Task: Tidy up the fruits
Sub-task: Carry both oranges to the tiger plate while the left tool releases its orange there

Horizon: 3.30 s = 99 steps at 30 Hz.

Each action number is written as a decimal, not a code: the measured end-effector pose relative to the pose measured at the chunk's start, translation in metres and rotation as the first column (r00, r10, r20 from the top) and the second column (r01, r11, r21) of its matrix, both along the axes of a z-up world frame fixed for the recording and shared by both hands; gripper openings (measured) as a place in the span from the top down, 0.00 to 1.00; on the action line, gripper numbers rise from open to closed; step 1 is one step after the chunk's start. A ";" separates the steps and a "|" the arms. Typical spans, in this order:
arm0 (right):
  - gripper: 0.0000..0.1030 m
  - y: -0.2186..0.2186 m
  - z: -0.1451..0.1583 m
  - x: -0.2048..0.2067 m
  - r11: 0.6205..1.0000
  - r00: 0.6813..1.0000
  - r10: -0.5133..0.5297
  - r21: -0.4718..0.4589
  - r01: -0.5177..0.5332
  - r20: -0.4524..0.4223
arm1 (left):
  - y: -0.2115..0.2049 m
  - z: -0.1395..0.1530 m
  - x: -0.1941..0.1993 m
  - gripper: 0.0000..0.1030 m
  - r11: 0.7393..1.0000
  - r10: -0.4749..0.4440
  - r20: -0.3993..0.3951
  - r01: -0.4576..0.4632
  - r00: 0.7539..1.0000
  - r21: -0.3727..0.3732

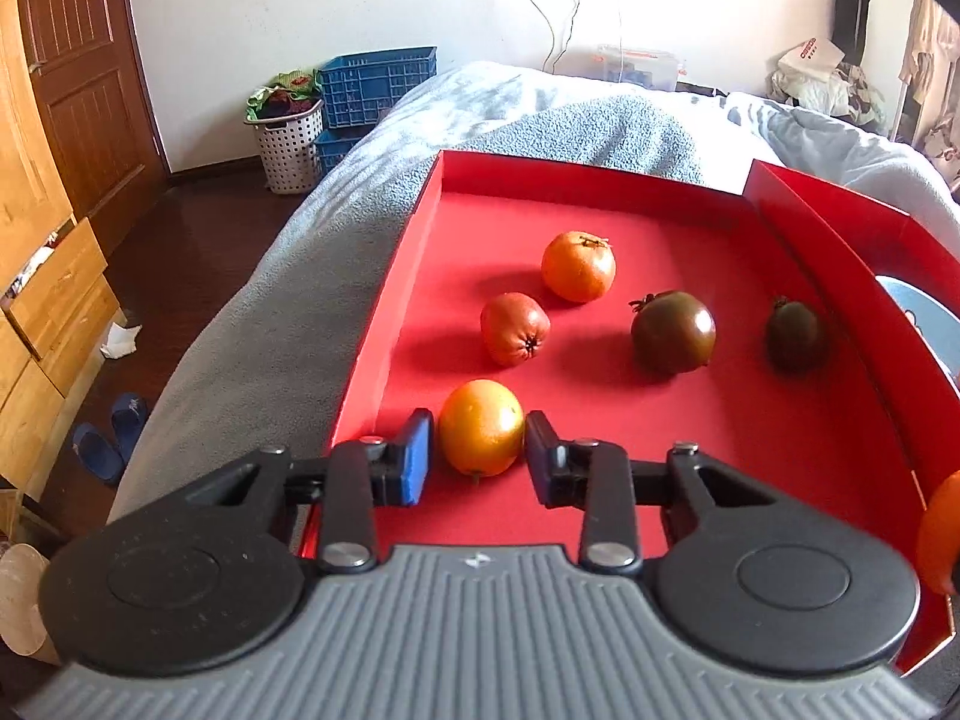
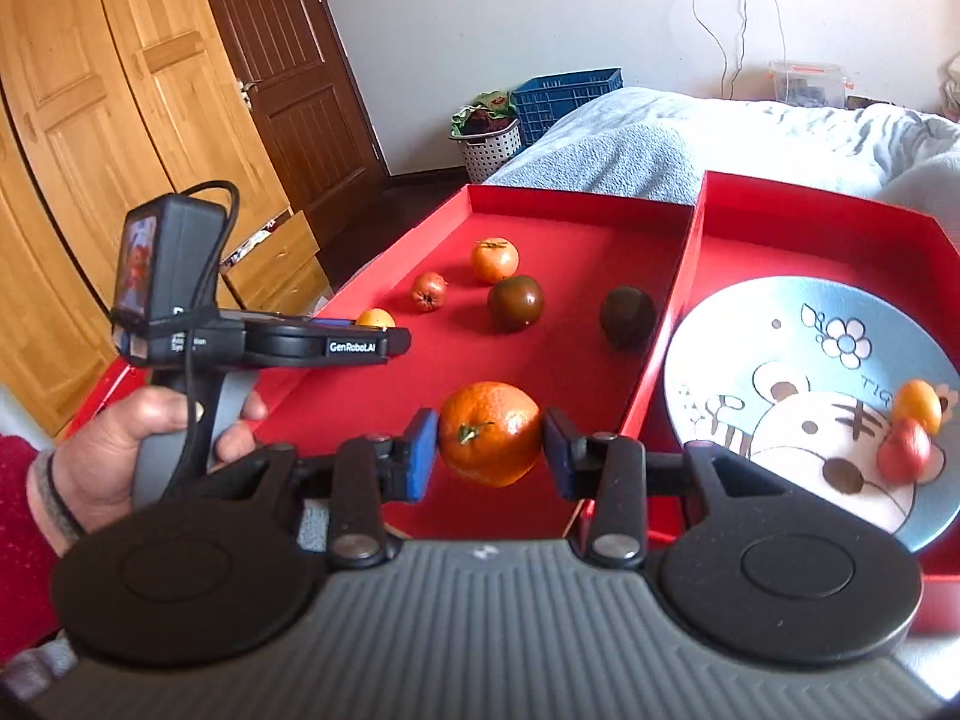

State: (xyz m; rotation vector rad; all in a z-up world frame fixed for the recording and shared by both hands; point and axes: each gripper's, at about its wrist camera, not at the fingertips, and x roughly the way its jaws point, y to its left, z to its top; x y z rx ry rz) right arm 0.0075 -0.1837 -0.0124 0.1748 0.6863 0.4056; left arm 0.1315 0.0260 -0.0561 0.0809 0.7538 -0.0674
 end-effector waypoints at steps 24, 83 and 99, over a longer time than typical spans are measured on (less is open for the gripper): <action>0.60 -0.026 0.005 -0.036 0.998 0.993 -0.059 0.024 0.056 0.106 | -0.033 0.038 -0.045 0.67 0.999 -0.036 0.049 0.035 0.998 0.018; 0.59 -0.105 -0.007 -0.067 0.931 0.921 -0.364 0.043 0.362 0.141 | -0.242 0.013 -0.012 0.66 0.925 -0.378 -0.041 0.379 0.925 0.013; 0.59 -0.107 -0.006 -0.069 0.929 0.915 -0.370 0.049 0.367 0.158 | -0.233 0.031 -0.024 0.57 0.921 -0.388 0.023 0.388 0.921 0.013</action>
